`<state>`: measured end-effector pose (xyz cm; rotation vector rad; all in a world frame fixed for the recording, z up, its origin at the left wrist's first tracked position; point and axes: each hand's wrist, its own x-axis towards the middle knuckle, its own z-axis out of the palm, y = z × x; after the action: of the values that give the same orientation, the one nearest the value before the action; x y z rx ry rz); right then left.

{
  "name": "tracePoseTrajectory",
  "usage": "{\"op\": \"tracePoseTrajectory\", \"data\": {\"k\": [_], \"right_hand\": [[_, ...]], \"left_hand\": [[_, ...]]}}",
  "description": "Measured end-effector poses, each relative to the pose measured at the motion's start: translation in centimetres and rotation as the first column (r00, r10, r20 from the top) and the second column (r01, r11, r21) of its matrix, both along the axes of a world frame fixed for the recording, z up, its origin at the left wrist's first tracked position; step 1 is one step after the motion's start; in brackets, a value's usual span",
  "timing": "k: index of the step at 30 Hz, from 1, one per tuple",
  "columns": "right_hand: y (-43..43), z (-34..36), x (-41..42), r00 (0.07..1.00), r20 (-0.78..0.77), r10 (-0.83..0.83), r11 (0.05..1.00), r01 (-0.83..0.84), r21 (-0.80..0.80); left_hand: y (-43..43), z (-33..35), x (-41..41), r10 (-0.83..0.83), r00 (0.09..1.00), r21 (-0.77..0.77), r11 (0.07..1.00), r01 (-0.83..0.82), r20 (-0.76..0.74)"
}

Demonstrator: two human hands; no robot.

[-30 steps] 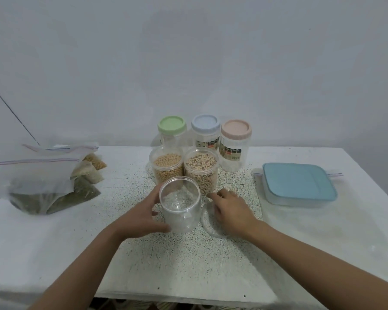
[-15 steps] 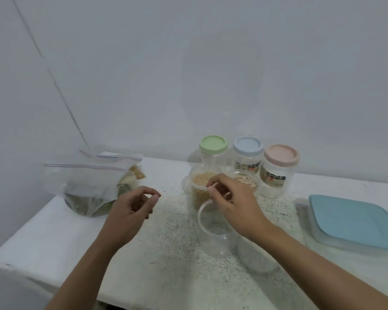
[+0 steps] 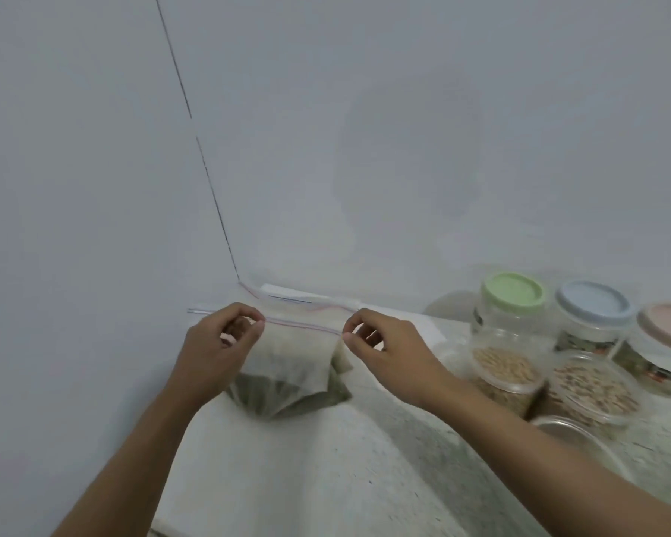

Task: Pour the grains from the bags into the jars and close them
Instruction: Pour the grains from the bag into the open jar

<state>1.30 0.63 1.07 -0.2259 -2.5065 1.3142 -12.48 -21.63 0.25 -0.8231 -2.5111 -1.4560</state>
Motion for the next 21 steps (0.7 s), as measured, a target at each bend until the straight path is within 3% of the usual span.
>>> {"op": "tracePoseTrajectory", "data": {"k": [6, 11, 15, 21], "right_hand": [[-3.3, -2.0, -8.1, 0.994, 0.042, -0.098, 0.934, 0.078, 0.349], [-5.3, -2.6, -11.6, 0.95, 0.233, -0.209, 0.784, 0.02, 0.62], [-5.5, -2.7, -12.6, 0.943, 0.234, -0.238, 0.738, 0.019, 0.675], [-5.3, -0.8, -12.8, 0.96, 0.233, -0.158, 0.822, -0.003, 0.569]], "left_hand": [[-1.4, -1.1, -7.9, -0.157, 0.986, -0.208, 0.968, 0.142, -0.058], [-0.9, -2.2, -11.7, -0.345, 0.938, -0.49, 0.823, 0.287, -0.031], [-0.5, -2.8, -13.4, -0.344, 0.939, -0.596, 0.761, 0.258, -0.032], [-0.1, -1.8, -14.2, -0.485, 0.874, -0.631, 0.69, 0.354, -0.04]]}}
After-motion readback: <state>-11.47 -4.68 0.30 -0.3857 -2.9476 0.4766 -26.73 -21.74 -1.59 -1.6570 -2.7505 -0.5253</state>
